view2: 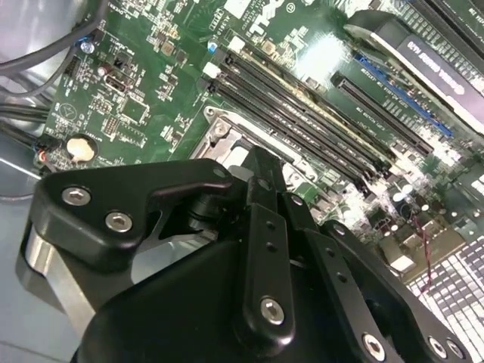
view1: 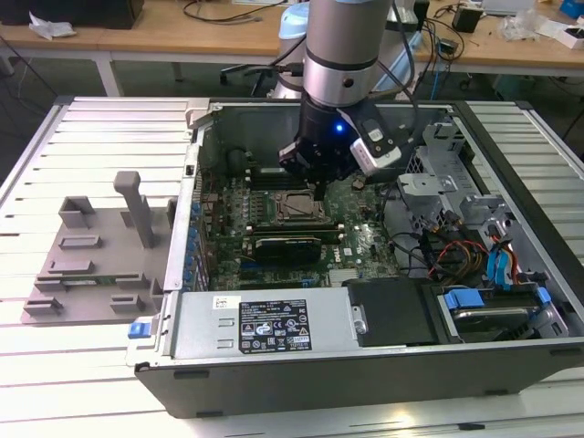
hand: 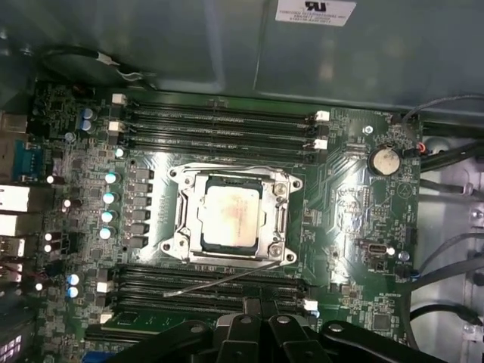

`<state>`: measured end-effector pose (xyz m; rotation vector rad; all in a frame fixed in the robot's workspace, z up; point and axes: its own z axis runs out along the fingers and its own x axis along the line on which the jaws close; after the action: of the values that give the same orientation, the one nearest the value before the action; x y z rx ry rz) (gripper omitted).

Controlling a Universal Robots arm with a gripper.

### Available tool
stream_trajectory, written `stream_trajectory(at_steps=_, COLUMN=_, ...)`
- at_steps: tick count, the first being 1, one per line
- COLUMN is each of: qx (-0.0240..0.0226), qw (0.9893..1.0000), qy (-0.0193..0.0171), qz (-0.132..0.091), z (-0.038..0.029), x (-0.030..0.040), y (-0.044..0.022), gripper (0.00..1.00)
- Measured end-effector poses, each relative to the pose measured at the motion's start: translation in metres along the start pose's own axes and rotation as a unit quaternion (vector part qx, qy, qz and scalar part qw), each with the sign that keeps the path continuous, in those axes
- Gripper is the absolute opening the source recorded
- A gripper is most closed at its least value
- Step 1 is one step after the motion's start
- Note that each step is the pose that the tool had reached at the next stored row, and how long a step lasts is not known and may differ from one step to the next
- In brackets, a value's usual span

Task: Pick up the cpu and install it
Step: 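Install the second cpu locking lever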

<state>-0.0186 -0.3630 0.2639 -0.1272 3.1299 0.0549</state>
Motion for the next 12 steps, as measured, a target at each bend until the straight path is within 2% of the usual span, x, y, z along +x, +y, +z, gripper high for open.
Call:
stream_trajectory(at_steps=7, qx=0.0, qw=1.0, qy=0.0, qz=0.0, z=0.0121, x=0.0002, y=-0.0004, gripper=0.11)
stream_trajectory(at_steps=12, qx=0.0, qw=1.0, qy=0.0, qz=0.0, z=0.0174, x=0.0003, y=-0.0006, gripper=0.11)
